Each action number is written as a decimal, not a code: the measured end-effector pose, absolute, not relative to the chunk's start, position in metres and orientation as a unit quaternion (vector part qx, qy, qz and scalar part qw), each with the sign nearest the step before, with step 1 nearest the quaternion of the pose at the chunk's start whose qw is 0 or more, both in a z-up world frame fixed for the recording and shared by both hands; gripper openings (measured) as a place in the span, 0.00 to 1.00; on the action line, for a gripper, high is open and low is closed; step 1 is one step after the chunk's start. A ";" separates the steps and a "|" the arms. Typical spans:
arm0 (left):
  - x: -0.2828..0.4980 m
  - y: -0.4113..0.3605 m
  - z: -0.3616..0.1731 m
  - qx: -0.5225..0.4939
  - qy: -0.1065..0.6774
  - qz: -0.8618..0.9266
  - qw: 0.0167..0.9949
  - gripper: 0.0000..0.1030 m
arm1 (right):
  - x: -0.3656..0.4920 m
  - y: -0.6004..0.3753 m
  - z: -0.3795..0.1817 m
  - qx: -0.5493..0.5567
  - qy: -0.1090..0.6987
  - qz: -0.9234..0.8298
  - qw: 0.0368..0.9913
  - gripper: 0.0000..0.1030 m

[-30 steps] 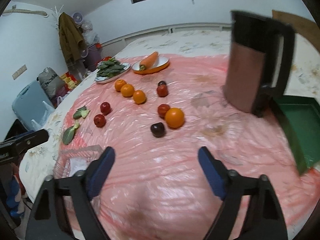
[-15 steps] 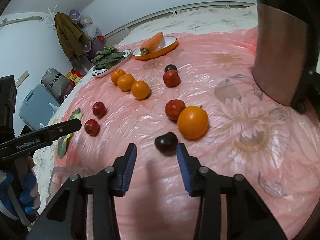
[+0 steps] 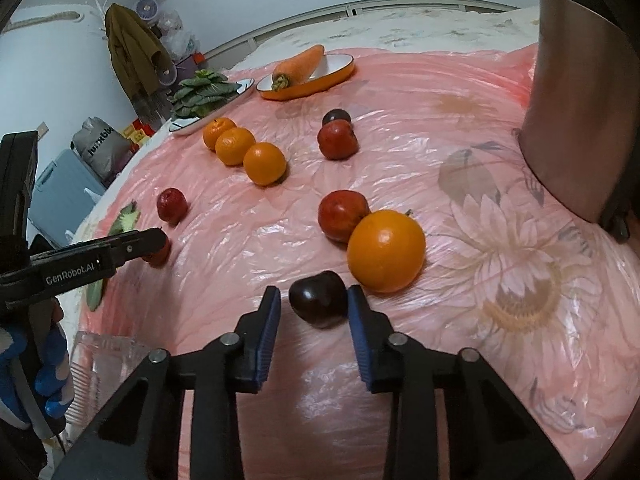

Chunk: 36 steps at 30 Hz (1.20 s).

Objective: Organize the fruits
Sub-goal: 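Grasp the dark plum with the right gripper while the left gripper grasps a red apple, then carry the plum and apple to the green tray and open both grippers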

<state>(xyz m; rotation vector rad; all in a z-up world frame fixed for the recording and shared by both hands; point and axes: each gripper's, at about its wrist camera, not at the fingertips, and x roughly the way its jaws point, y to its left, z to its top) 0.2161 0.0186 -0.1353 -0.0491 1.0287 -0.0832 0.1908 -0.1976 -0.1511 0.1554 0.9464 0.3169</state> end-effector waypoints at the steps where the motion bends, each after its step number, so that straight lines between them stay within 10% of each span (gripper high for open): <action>1: 0.216 0.018 -0.138 -0.018 0.493 -0.038 0.869 0.36 | 0.191 -0.198 -0.152 0.072 0.454 0.150 0.875 0.20; 36: 0.151 -0.006 -0.079 -0.069 0.455 -0.068 0.885 0.28 | 0.088 -0.286 -0.076 0.099 0.385 0.115 0.910 0.16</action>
